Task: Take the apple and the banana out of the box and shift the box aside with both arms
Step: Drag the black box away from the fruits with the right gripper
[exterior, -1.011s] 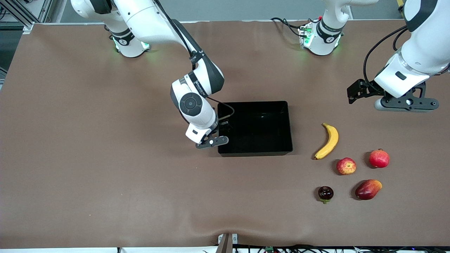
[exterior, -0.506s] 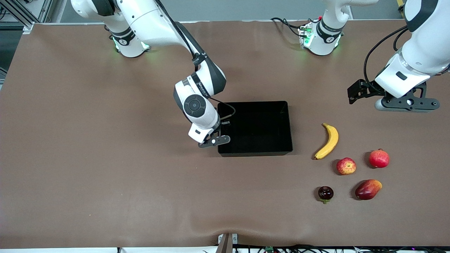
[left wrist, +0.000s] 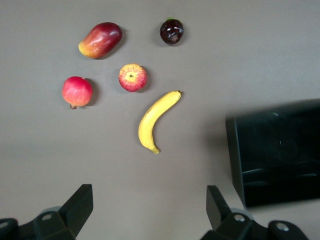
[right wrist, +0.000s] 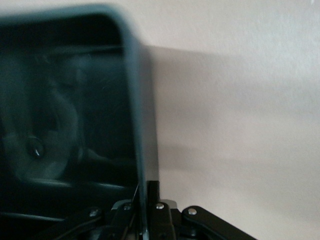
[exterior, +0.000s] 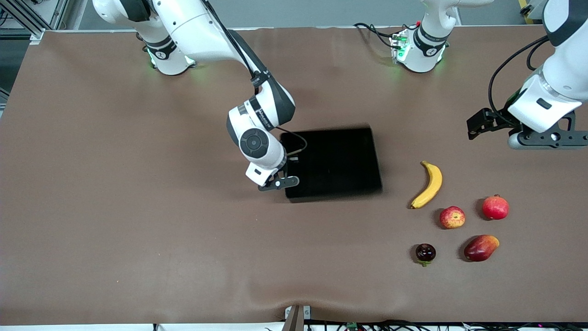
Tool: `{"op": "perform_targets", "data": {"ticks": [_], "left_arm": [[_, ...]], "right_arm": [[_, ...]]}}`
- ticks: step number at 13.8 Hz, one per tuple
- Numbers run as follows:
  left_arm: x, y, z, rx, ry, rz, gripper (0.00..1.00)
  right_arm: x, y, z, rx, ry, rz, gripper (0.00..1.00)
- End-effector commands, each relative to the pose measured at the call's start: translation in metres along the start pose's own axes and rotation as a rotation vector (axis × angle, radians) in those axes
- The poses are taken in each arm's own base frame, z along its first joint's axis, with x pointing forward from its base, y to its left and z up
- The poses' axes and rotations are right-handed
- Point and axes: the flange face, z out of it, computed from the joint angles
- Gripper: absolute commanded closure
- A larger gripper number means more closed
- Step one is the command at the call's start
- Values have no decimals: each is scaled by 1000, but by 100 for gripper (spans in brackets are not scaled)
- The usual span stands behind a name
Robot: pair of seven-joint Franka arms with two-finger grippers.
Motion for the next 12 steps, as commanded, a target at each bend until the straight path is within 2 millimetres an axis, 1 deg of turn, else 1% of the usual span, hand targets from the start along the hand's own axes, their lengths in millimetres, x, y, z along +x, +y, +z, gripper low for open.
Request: {"op": "perform_targets", "data": {"ticks": [1, 2, 4, 6, 8, 9, 10, 11, 12], "left_arm": [[2, -2, 1, -3, 9, -10, 0], [2, -2, 1, -3, 9, -12, 0], [3, -1, 4, -3, 4, -10, 0], [5, 1, 5, -4, 12, -7, 0], [6, 9, 6, -6, 19, 8, 0], [7, 12, 6, -6, 19, 13, 0], [6, 13, 5, -6, 21, 13, 0], [6, 14, 3, -9, 25, 14, 0], [7, 14, 2, -15, 29, 10, 0]], "right_arm": [[-1, 15, -21, 31, -63, 39, 100], [-1, 20, -26, 31, -77, 52, 100], [3, 36, -44, 41, -89, 76, 100], [12, 62, -70, 61, -77, 110, 100], [21, 88, -96, 85, -46, 139, 100], [26, 103, -106, 95, -35, 155, 100], [28, 114, -113, 101, -36, 168, 100], [29, 127, -117, 102, -52, 180, 100], [31, 144, -120, 105, -68, 192, 100]]}}
